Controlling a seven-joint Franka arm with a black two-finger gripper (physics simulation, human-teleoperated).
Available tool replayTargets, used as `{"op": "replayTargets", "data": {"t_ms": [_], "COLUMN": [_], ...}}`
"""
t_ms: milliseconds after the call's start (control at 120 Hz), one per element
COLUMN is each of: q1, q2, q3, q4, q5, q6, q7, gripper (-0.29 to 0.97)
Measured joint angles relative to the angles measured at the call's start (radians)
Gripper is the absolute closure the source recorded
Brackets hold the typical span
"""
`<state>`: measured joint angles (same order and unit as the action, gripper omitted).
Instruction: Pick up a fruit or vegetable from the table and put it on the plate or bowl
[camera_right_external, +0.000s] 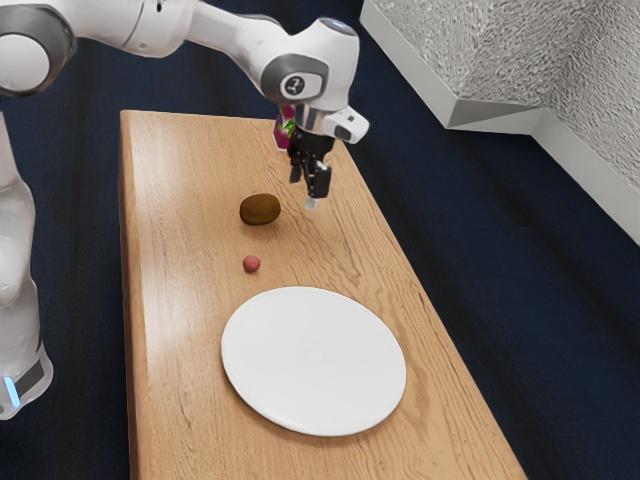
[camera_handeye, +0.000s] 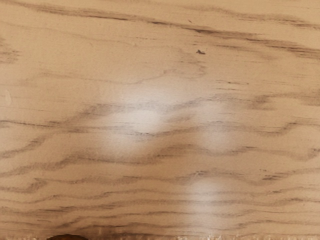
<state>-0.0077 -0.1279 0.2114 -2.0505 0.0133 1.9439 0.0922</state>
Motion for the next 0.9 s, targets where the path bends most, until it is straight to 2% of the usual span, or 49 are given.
{"op": "replayTargets", "data": {"t_ms": [192, 667, 900], "q1": [0.005, 0.005, 0.005], "q2": [-0.054, -0.071, -0.077], "q3": [0.011, 0.081, 0.086], "q4": [-0.074, -0.135, -0.165], "q5": [0.022, 0.048, 0.049], "q6": [0.024, 0.034, 0.044], "q7": [0.005, 0.014, 0.016], "gripper": [0.00, 0.00, 0.00]}}
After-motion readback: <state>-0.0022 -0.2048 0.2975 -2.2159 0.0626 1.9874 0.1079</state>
